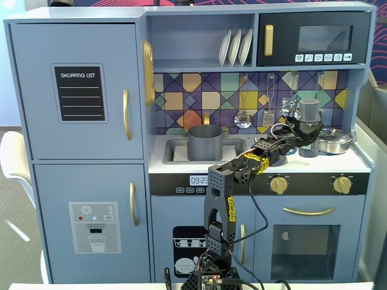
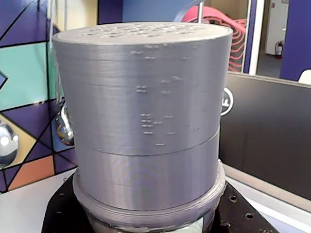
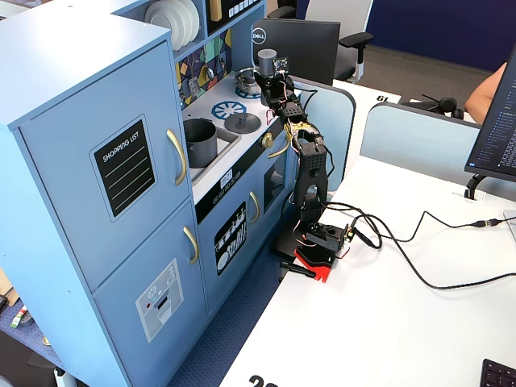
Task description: Put salt in the gray recipient
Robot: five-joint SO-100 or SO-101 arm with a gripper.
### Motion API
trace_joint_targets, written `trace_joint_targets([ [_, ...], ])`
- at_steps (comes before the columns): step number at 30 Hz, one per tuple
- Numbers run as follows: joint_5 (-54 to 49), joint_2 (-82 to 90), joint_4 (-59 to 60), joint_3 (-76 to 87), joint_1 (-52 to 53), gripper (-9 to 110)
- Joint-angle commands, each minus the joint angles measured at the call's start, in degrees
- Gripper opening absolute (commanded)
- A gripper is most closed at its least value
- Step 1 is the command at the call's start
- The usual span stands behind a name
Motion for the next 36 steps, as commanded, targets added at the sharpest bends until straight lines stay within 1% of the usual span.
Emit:
trace_joint_targets([
  [1, 1.3, 2.8, -2.3, 0.7, 1.0, 0],
  [8, 0.8, 4.0, -6.0, 6.0, 0.6, 0],
  [13, 0.5, 3.7, -7.6, 6.8, 0.1, 0],
  [16, -2.2, 3.8, -7.3, 7.6, 0.3, 0],
  [20, -3.1, 4.4, -7.3, 9.4, 0.8, 11],
  [26, -0.5, 5.0, -8.3, 9.7, 1.1, 26],
  [36, 0.7, 6.9, -8.4, 10.5, 2.4, 42],
])
